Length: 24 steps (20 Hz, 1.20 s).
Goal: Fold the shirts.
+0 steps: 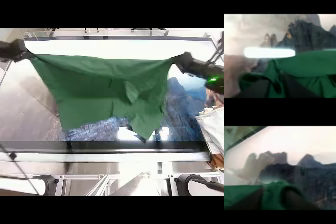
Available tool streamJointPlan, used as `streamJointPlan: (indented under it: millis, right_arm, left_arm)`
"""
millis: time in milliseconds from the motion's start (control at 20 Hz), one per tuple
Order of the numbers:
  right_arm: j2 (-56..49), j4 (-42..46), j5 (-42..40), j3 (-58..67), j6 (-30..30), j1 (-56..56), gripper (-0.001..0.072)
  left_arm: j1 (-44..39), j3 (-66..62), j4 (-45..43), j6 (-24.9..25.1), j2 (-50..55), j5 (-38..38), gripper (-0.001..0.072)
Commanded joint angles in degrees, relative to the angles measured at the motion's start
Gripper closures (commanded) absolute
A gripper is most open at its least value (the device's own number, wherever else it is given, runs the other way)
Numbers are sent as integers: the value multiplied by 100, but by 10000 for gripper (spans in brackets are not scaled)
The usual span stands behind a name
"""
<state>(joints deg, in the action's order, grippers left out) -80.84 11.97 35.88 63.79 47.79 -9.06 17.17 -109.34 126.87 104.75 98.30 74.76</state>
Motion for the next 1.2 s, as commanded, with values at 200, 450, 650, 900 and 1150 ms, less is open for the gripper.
streamJointPlan:
  millis: [200, 450, 650, 900, 1150]
  right_arm:
    - [-940, 428, 1261, 369, -120, -1008, 271]
    - [-1209, 3991, 2881, 361, 1696, -1469, 270]
    - [-1593, 3574, 2988, 361, 1657, -1038, 269]
    - [-2081, 3252, 2785, 361, 1692, -223, 269]
    - [-2186, 2326, 2557, 369, 1305, -7, 686]
  left_arm:
    - [400, -774, 1244, -516, 1386, 767, -4]
    - [911, 688, 907, -367, 682, 1770, -3]
    - [1207, 2031, 538, -122, -149, 1478, -2]
    - [1589, 3226, -271, -129, -841, 1263, -3]
    - [1753, 4374, -256, -129, -1075, 754, -3]
